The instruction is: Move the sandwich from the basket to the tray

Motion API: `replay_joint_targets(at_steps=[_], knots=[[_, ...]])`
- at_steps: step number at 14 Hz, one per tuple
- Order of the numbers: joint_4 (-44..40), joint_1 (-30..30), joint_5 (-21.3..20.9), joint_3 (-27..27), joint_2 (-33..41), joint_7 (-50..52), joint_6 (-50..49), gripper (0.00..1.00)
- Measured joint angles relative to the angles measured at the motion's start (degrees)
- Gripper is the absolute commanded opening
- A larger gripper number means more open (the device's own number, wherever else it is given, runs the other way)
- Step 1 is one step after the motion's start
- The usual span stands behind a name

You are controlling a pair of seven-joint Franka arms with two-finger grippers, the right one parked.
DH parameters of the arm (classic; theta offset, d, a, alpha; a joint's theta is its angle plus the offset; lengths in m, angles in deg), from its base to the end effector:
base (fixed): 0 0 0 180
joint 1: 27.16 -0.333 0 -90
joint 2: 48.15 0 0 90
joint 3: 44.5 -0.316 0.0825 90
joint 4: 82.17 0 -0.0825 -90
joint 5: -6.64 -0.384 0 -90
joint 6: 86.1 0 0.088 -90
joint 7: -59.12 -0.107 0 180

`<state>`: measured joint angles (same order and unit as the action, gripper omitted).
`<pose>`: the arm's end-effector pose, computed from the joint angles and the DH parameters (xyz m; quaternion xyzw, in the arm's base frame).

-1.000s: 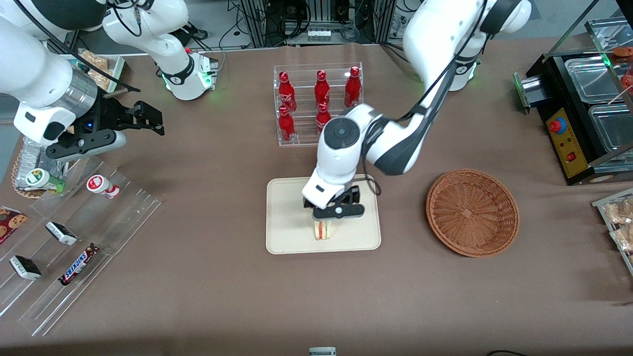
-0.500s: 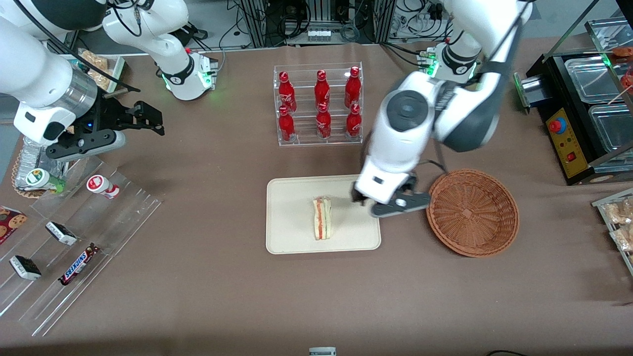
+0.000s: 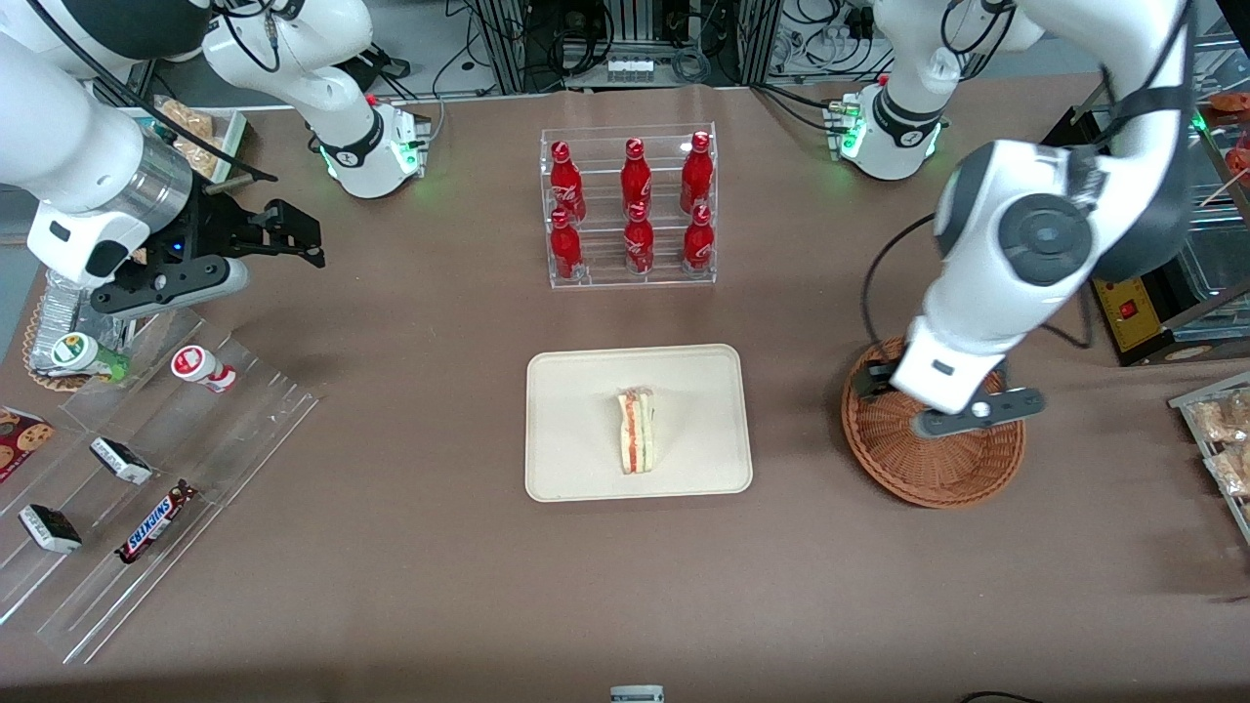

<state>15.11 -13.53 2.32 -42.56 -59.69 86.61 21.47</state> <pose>0.5990 -0.1596 0.4717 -0.9951 -0.0924 -0.0018 0.0341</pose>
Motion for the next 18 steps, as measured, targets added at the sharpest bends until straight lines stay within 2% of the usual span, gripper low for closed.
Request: replay_joint_targets(at_steps=[5, 9, 13, 18], knots=[[1.44, -7.07, 0.01, -0.07, 4.81, -8.32, -6.33, 1.0], [1.39, -8.81, 1.03, 0.21, 10.26, -11.99, -12.22, 1.0], [1.01, -13.24, 2.86, 0.22, 15.21, -22.67, -16.28, 1.0], [-0.48, -14.0, 2.85, 0.31, 16.03, -25.82, -17.18, 1.0]])
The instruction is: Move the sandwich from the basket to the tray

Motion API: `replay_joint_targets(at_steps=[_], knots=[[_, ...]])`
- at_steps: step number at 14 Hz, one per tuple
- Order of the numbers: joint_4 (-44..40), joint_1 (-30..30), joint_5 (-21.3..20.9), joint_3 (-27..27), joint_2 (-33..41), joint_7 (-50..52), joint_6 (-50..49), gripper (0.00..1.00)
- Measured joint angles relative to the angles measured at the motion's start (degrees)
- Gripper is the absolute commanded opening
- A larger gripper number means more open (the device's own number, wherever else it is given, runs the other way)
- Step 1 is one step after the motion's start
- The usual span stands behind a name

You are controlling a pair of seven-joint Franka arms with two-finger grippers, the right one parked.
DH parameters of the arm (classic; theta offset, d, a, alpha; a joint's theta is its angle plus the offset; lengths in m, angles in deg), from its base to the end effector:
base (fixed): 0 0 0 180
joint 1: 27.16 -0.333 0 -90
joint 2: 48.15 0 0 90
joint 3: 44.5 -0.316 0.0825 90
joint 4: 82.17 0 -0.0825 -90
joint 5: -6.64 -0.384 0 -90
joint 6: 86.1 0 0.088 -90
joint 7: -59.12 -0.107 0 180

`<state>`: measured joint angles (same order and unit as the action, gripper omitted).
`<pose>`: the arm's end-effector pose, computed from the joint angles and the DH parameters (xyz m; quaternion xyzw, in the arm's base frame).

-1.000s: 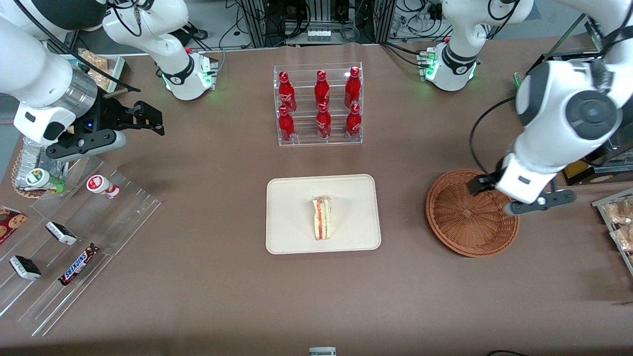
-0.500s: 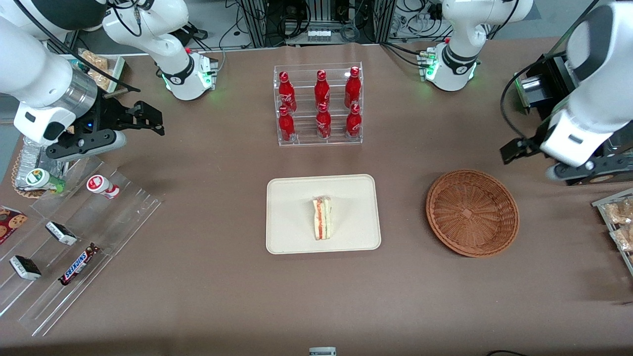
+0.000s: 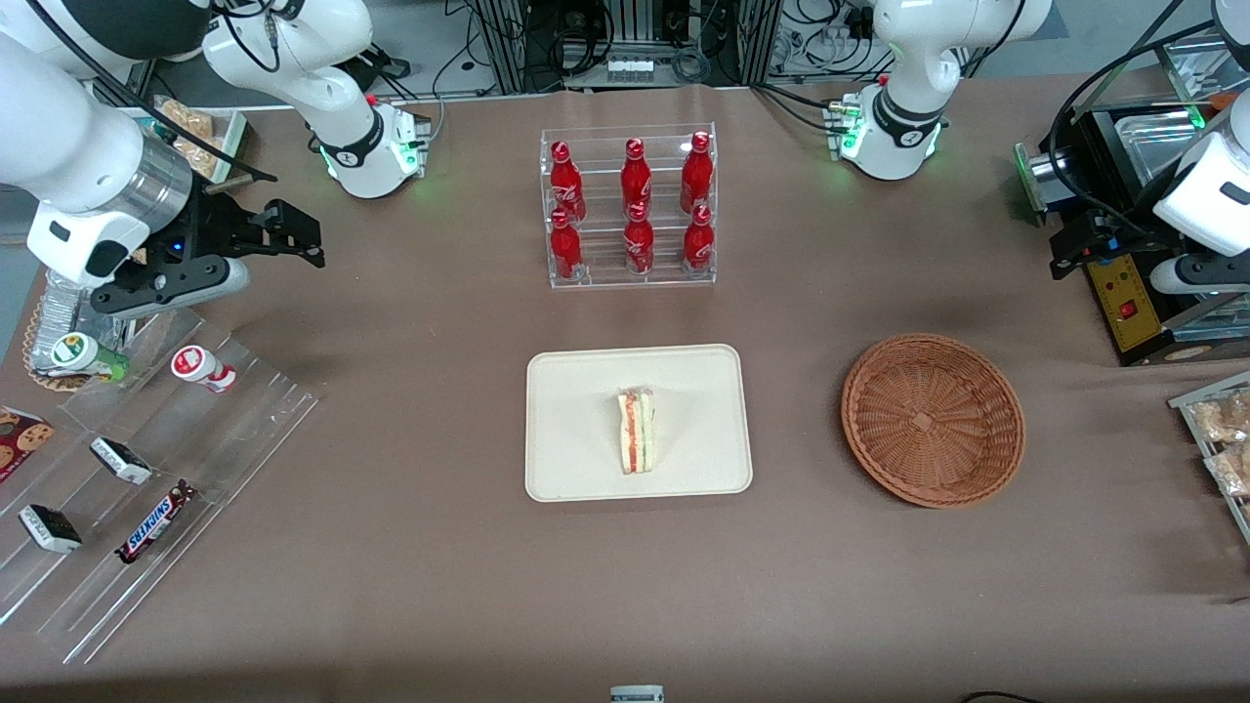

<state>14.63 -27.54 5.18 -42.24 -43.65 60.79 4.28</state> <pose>0.5286 -0.0154 0.6116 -0.9998 0.0020 0.0163 0.0148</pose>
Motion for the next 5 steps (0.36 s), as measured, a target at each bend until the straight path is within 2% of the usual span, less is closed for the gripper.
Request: replay_joint_targets(at_steps=[5], knots=[[0.0, 0.01, 0.01, 0.32, -0.78, 0.0, -0.05, 1.0]])
